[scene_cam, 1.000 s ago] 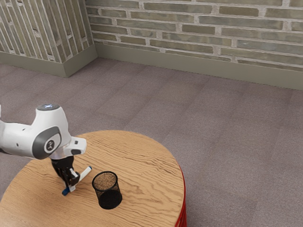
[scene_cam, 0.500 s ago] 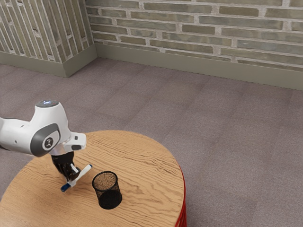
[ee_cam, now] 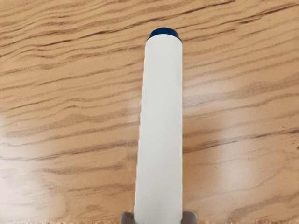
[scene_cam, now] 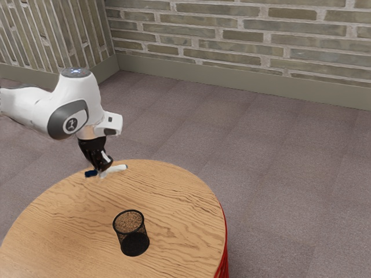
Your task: Put the marker into the pen holder.
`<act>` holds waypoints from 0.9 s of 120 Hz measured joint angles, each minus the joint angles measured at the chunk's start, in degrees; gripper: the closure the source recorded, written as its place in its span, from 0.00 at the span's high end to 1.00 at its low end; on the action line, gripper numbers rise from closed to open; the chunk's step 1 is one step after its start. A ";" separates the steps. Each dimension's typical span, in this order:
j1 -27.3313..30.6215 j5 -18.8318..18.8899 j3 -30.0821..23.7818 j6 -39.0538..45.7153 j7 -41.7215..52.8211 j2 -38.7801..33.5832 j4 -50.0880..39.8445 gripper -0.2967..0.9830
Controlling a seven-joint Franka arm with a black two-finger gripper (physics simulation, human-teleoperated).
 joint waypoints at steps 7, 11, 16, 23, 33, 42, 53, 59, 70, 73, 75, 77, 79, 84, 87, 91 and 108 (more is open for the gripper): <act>-1.18 0.25 -0.24 -4.24 -0.41 0.10 2.72 0.15; -1.94 0.32 -0.29 -6.76 -0.59 0.13 4.03 0.15; -2.86 0.26 -0.31 -10.03 -0.77 0.16 5.43 0.15; -4.01 0.03 -0.34 -14.65 -0.94 0.31 7.23 0.15; -5.50 -0.60 -0.54 -20.76 -1.11 0.92 9.21 0.15; -6.74 -1.39 -1.08 -25.66 -1.17 1.38 10.68 0.15; -8.71 -2.33 -1.69 -30.70 -1.14 2.78 12.73 0.15; -9.94 -2.89 -2.00 -32.88 -1.09 3.30 13.05 0.15; -12.88 -4.05 -1.90 -36.17 -1.00 3.78 13.24 0.16; -13.77 -4.37 -1.81 -37.00 -0.99 3.75 13.26 0.16; -14.39 -4.54 -1.71 -37.53 -0.98 3.71 13.28 0.16; -14.77 -4.71 -1.87 -38.05 -0.97 3.67 13.30 0.16; -15.05 -4.87 -2.12 -38.53 -0.96 3.60 13.30 0.16; -15.76 -5.40 -2.72 -39.68 -0.93 3.50 13.32 0.16; -16.28 -5.68 -2.97 -40.28 -0.91 3.46 13.33 0.16; -17.08 -5.98 -3.18 -41.01 -0.89 3.46 13.33 0.17; -20.87 -6.69 -3.30 -43.17 -0.76 3.42 13.40 0.17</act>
